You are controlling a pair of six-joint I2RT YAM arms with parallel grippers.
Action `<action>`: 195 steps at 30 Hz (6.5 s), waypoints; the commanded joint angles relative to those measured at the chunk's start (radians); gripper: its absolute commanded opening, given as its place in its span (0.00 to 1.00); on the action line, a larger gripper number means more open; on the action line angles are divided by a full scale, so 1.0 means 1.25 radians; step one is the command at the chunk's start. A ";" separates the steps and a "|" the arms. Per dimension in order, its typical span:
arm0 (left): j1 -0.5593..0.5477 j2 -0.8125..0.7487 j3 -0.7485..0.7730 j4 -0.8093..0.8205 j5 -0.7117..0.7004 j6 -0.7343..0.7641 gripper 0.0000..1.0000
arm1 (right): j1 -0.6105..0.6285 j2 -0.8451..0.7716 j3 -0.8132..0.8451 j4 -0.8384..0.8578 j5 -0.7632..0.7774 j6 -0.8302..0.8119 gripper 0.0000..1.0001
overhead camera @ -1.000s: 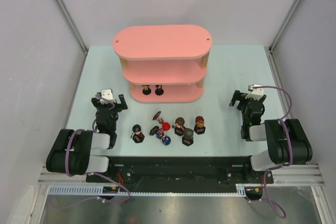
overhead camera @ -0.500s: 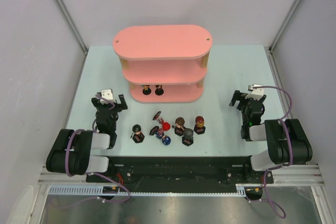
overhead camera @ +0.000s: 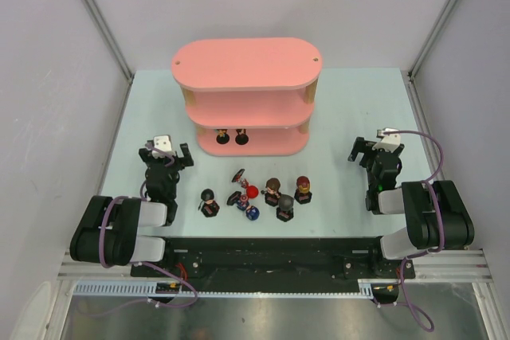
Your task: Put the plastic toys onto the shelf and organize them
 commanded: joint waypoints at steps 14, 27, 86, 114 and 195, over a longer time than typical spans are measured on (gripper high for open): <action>-0.002 -0.003 0.024 0.023 0.010 0.026 1.00 | 0.001 0.008 0.021 0.021 0.011 -0.006 1.00; -0.002 -0.002 0.024 0.023 0.010 0.026 1.00 | 0.001 0.008 0.021 0.021 0.013 -0.006 1.00; -0.024 -0.301 0.315 -0.704 -0.075 -0.210 1.00 | 0.034 -0.057 0.125 -0.201 0.071 -0.023 1.00; -0.025 -0.588 0.383 -1.118 0.029 -0.408 1.00 | 0.202 -0.321 0.283 -0.740 0.084 0.318 1.00; -0.803 -0.666 0.164 -1.360 -0.485 -0.686 0.75 | 0.218 -0.309 0.276 -0.800 -0.104 0.286 1.00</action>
